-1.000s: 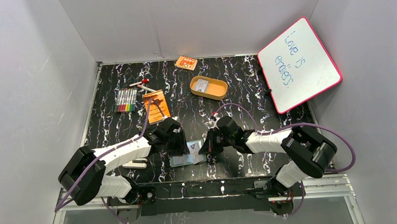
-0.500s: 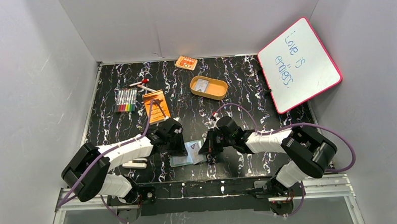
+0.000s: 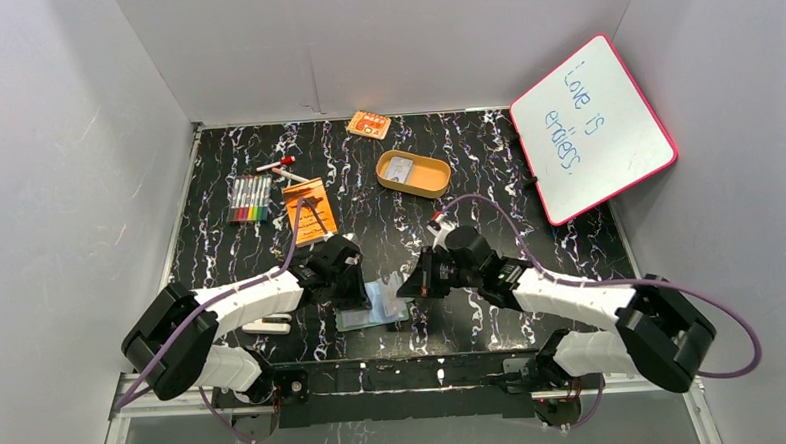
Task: Put the credit cards into the card holder
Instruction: Turn over the card slot in the card holder.
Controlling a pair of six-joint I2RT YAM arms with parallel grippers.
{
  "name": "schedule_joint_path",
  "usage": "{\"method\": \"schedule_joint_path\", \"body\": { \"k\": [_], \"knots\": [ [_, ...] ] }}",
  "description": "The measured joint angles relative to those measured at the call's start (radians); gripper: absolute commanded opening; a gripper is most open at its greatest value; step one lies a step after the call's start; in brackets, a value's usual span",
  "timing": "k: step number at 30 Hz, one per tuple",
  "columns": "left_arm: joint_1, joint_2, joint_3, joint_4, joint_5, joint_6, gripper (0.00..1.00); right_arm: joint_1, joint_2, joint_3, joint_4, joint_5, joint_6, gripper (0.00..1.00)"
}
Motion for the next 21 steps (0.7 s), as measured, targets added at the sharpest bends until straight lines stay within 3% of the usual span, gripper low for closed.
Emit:
{"method": "schedule_joint_path", "body": {
  "k": [7,21],
  "knots": [
    [0.000,-0.006,-0.008,0.005,-0.004,-0.013,0.00,0.001,-0.107,-0.068,-0.042,0.008,0.002,0.00],
    [0.000,-0.012,-0.013,0.005,-0.009,-0.021,0.00,0.000,0.018,-0.089,-0.022,0.008,0.005,0.00]
  ]
}}
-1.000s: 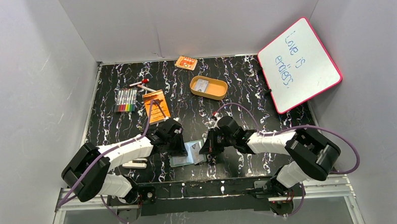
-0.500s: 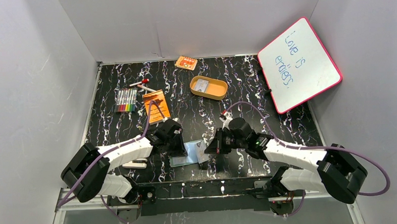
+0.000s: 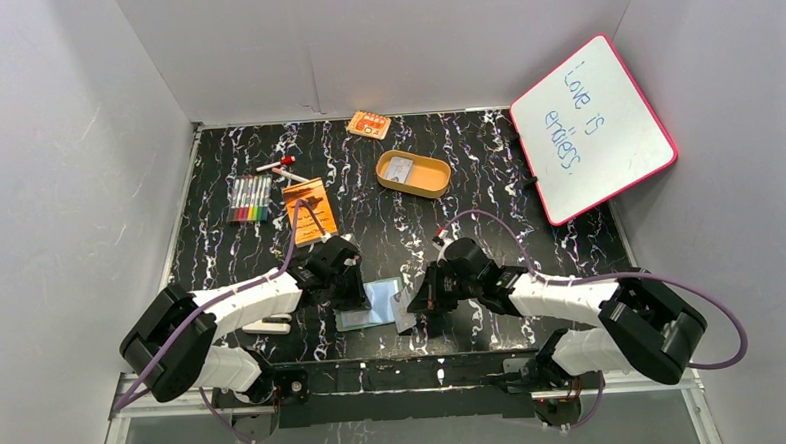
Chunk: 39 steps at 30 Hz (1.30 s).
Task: Put the credit cards into the card holder
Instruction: Turn over the card slot in the card holder.
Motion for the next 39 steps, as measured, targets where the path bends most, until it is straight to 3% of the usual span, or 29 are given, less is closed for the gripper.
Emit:
{"method": "schedule_joint_path", "body": {
  "k": [14,20,23,39],
  "knots": [
    [0.000,-0.003,0.000,-0.002,-0.003,0.000,0.00,0.000,0.058,0.001,0.073,-0.041,0.002,0.00],
    [0.000,-0.023,0.000,-0.020,-0.009,-0.001,0.40,0.000,0.079,0.009,0.094,-0.065,0.002,0.00],
    [0.000,-0.058,0.000,-0.044,-0.024,-0.004,0.51,0.000,0.079,0.018,0.102,-0.075,0.002,0.00],
    [0.000,-0.175,0.008,-0.154,-0.111,-0.007,0.71,0.011,0.177,0.073,0.180,-0.127,0.003,0.00]
  ]
}}
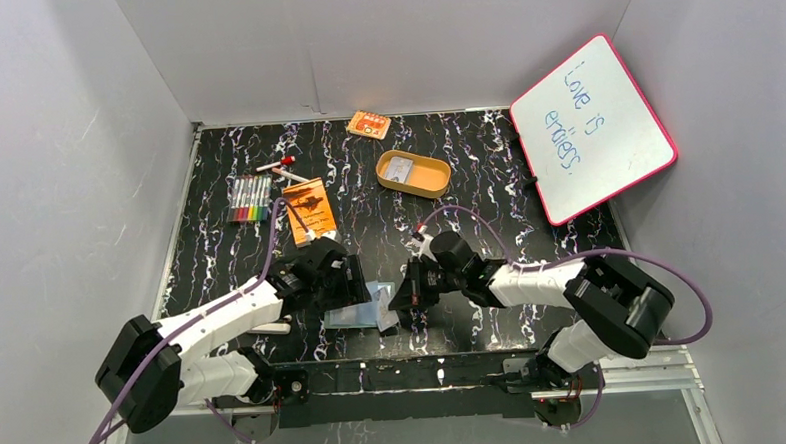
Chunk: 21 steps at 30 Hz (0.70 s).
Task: Put the credit cards into the card holder
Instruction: Turn over the card slot in the card holder.
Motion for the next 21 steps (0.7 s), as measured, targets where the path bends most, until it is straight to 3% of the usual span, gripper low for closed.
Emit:
{"method": "schedule_joint_path", "body": {
  "k": [6,13,21],
  "knots": [
    [0.000,-0.081,0.010,-0.033,-0.031,0.000,0.76,0.023,0.042,0.046,0.033,-0.010,0.000,0.00],
    [0.000,-0.120,0.023,-0.043,-0.054,0.000,0.73,0.037,0.112,0.097,0.065,-0.021,0.001,0.00],
    [0.000,-0.119,0.023,-0.066,-0.105,0.000,0.57,0.037,0.188,0.116,0.063,-0.022,0.005,0.00]
  ]
}}
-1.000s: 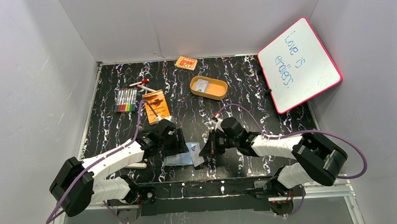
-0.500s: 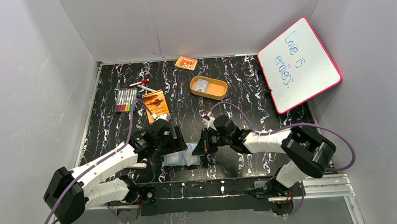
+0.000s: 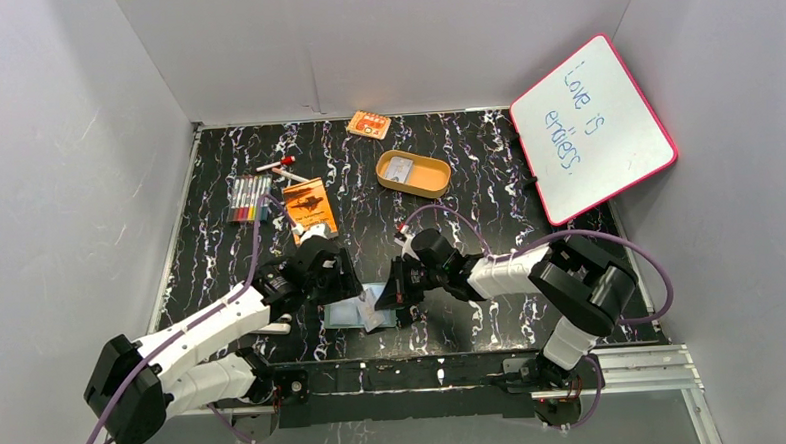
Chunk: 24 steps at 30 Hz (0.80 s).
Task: Put the credit cards into the card holder
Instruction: Turn over the card slot in the card holder, then insert the credit card into the card holder.
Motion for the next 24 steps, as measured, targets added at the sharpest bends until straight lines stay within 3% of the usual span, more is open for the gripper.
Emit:
{"method": "schedule_joint_path", "body": {
  "k": [6,24],
  "knots": [
    [0.000,0.026,-0.051,-0.003,-0.044,-0.033,0.42,0.000,0.001,0.003,-0.006,0.008,-0.001,0.00],
    [0.000,-0.035,-0.159,-0.050,-0.140,-0.158,0.43,0.000,0.001,0.003,0.026,0.029,0.033,0.00]
  ]
}}
